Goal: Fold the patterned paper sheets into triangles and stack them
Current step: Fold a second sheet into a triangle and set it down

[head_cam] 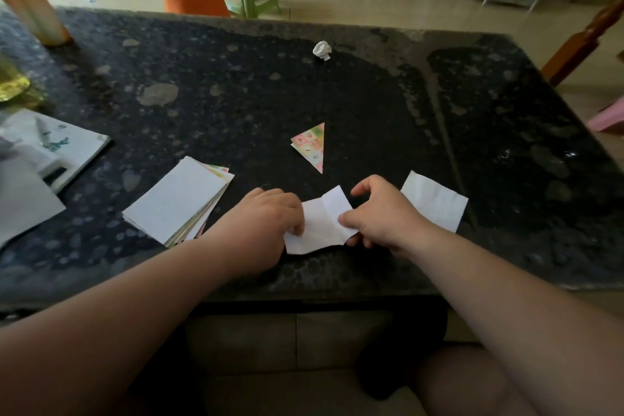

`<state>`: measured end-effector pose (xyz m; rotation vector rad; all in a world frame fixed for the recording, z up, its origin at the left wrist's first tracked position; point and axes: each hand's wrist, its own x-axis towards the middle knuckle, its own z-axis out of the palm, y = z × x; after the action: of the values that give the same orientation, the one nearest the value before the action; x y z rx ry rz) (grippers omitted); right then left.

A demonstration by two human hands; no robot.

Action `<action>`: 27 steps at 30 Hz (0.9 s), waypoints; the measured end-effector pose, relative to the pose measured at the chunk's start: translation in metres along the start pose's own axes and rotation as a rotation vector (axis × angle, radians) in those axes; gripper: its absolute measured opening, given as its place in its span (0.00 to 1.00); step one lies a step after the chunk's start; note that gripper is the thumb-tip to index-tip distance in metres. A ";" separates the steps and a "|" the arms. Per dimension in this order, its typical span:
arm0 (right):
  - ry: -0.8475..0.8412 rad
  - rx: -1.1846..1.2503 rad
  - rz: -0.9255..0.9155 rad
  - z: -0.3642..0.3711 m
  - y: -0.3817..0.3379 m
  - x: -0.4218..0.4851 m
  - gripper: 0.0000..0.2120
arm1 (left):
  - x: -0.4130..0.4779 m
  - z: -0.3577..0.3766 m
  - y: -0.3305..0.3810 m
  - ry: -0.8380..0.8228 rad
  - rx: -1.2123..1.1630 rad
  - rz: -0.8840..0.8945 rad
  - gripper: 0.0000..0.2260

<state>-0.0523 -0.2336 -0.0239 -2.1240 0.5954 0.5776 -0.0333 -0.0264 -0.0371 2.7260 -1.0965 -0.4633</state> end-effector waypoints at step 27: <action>-0.226 -0.596 -0.492 -0.034 0.019 0.000 0.22 | -0.030 0.026 0.047 -0.184 0.136 -0.171 0.36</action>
<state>-0.0575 -0.2714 -0.0165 -2.5760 -0.2681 0.7573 -0.0932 -0.0404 -0.0418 2.9609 -0.9715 -0.7013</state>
